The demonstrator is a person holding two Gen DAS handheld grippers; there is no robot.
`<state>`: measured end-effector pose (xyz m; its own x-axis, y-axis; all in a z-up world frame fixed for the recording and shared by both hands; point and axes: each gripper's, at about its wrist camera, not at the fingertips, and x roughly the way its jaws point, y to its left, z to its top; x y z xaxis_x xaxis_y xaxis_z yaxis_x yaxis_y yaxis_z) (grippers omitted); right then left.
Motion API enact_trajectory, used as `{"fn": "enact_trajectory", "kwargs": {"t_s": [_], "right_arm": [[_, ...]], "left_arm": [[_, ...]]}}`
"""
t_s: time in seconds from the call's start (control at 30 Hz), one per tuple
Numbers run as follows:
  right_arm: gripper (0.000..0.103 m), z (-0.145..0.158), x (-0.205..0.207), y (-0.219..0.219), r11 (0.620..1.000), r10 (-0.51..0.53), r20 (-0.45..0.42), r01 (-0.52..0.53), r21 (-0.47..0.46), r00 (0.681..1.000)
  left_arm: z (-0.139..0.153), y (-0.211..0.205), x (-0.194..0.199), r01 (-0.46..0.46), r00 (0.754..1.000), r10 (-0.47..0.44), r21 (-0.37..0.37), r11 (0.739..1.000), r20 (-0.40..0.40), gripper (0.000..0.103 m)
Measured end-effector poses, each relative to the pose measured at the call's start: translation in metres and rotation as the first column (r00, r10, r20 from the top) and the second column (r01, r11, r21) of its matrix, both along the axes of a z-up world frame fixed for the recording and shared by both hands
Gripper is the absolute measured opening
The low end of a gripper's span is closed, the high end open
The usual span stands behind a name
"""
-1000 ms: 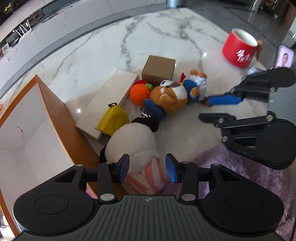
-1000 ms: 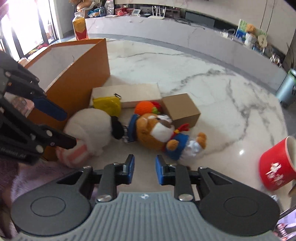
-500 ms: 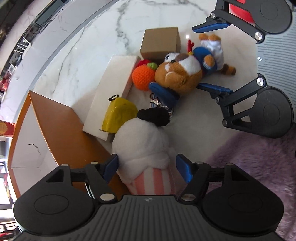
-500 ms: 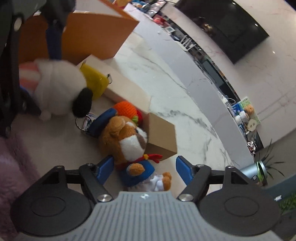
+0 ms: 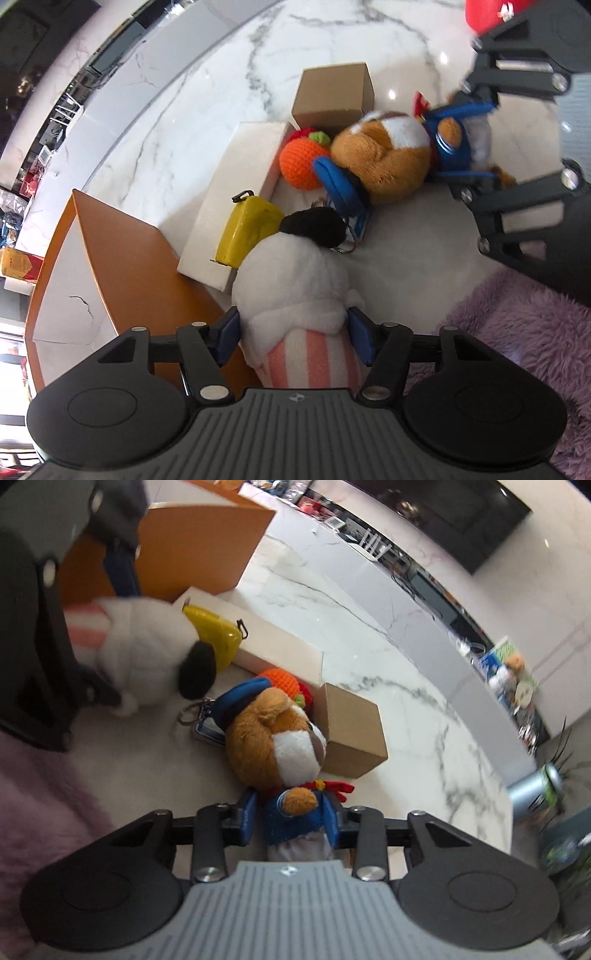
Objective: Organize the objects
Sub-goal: 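Grasp the white striped plush with the left tool while the right grasps the brown bear plush, then carry both plush toys up and over the orange box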
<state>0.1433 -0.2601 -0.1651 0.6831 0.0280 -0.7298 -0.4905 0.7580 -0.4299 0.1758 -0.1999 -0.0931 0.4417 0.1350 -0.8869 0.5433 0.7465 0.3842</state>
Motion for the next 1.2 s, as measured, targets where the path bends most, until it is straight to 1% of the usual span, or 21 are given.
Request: {"fn": "enact_trajectory", "kwargs": {"t_s": [0.1, 0.17, 0.23, 0.3, 0.4, 0.5, 0.6, 0.73, 0.8, 0.9, 1.07, 1.1, 1.2], "right_arm": [[0.037, 0.009, -0.007, 0.000, 0.998, -0.040, -0.024, 0.041, 0.040, 0.999], [0.037, 0.016, -0.011, -0.001, 0.993, -0.076, -0.046, 0.079, 0.082, 0.996], [0.037, 0.023, -0.014, -0.002, 0.986, -0.113, -0.062, 0.120, 0.117, 0.992], [0.037, 0.031, -0.016, -0.002, 0.977, -0.150, -0.077, 0.160, 0.143, 0.986], [0.036, 0.045, -0.022, -0.002, 0.960, -0.200, -0.096, 0.214, 0.182, 0.975], [0.036, 0.062, -0.030, 0.005, 0.950, -0.224, -0.074, 0.235, 0.205, 0.972], [0.036, 0.085, -0.040, 0.015, 0.941, -0.236, -0.040, 0.238, 0.239, 0.971], [0.033, 0.118, -0.050, 0.029, 0.909, -0.229, -0.038, 0.228, 0.349, 0.973], [0.032, 0.132, -0.050, 0.039, 0.894, -0.221, -0.038, 0.218, 0.393, 0.975], [0.031, 0.148, -0.049, 0.058, 0.871, -0.202, -0.046, 0.201, 0.448, 0.978], [0.031, 0.170, -0.034, 0.091, 0.827, -0.141, -0.091, 0.168, 0.536, 0.986], [0.031, 0.173, -0.029, 0.098, 0.818, -0.132, -0.102, 0.167, 0.550, 0.986], [0.031, 0.176, -0.010, 0.120, 0.788, -0.108, -0.153, 0.179, 0.590, 0.982]], "left_arm": [[0.007, 0.005, 0.000, -0.020, 1.000, 0.021, -0.080, 0.997, 0.010, 0.069], [0.014, 0.008, -0.002, -0.036, 0.999, 0.039, -0.142, 0.989, 0.016, 0.068], [0.022, 0.012, -0.007, -0.053, 0.998, 0.058, -0.202, 0.978, 0.020, 0.068], [0.033, 0.017, -0.011, -0.068, 0.997, 0.075, -0.268, 0.961, 0.018, 0.068], [0.054, 0.027, -0.019, -0.075, 0.996, 0.088, -0.372, 0.925, 0.016, 0.068], [0.079, 0.041, -0.029, -0.088, 0.994, 0.107, -0.469, 0.879, 0.016, 0.068], [0.101, 0.057, -0.035, -0.101, 0.991, 0.134, -0.530, 0.842, 0.023, 0.068], [0.127, 0.086, -0.041, -0.111, 0.985, 0.169, -0.618, 0.778, 0.035, 0.068], [0.138, 0.100, -0.043, -0.113, 0.980, 0.194, -0.646, 0.755, 0.055, 0.068], [0.153, 0.122, -0.046, -0.115, 0.969, 0.230, -0.672, 0.731, 0.085, 0.068], [0.165, 0.166, -0.041, -0.136, 0.950, 0.297, -0.724, 0.676, 0.100, 0.068], [0.166, 0.176, -0.039, -0.143, 0.944, 0.313, -0.728, 0.671, 0.103, 0.068], [0.162, 0.200, -0.031, -0.173, 0.930, 0.352, -0.722, 0.670, 0.104, 0.068]]}}
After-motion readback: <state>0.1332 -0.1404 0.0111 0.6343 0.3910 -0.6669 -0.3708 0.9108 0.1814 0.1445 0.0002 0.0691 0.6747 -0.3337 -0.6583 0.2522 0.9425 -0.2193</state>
